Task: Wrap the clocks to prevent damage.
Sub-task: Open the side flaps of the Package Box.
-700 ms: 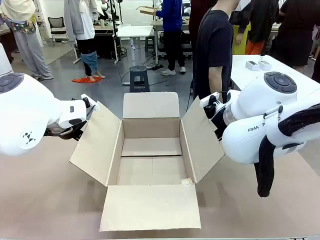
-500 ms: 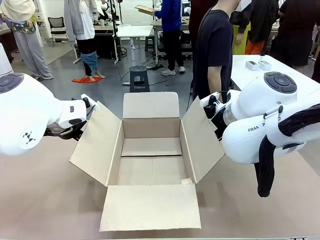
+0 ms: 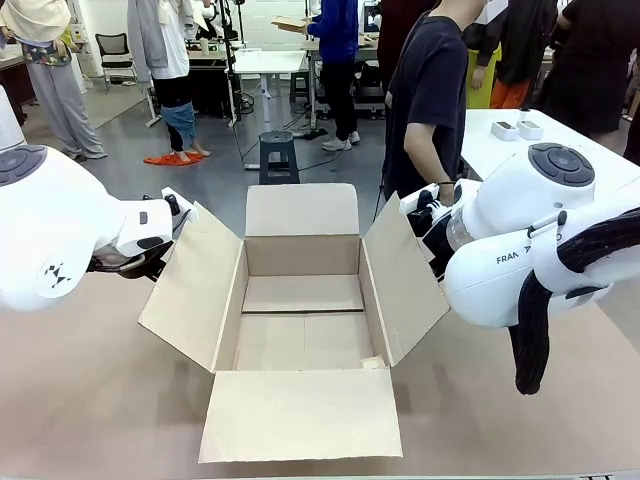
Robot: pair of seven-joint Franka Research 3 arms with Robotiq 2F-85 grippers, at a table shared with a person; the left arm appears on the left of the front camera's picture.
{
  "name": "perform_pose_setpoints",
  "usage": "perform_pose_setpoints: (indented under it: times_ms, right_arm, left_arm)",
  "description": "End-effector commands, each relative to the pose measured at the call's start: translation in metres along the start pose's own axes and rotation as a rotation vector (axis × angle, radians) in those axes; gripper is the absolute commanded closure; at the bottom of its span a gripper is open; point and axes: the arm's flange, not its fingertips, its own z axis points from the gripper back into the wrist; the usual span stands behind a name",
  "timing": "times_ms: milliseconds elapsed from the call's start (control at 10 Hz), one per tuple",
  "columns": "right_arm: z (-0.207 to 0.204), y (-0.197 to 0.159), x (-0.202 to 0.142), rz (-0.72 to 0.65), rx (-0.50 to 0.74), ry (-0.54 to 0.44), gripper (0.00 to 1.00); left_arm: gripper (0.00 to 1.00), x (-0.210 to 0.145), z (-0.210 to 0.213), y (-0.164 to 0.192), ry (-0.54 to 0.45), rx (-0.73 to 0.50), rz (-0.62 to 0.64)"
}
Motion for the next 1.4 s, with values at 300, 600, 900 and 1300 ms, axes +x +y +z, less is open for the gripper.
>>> perform_pose_setpoints:
  times_ms: [300,600,900,1300]
  right_arm:
    - [0.000,0.000,0.000,-0.001,0.000,0.000,0.00]
    - [0.000,0.000,0.000,-0.001,0.000,0.000,0.00]
    - [0.038,-0.030,0.016,-0.001,-0.005,0.024,0.00]
    - [0.162,-0.060,0.053,0.045,0.004,0.102,0.00]
  left_arm:
    - [0.00,0.000,0.000,0.000,0.000,0.000,0.000]
    - [0.00,0.000,0.000,0.000,0.000,0.000,0.000]
    - [0.00,0.013,0.036,0.038,0.034,0.011,-0.030]
    - [0.00,0.059,0.147,0.080,0.039,-0.082,-0.147]
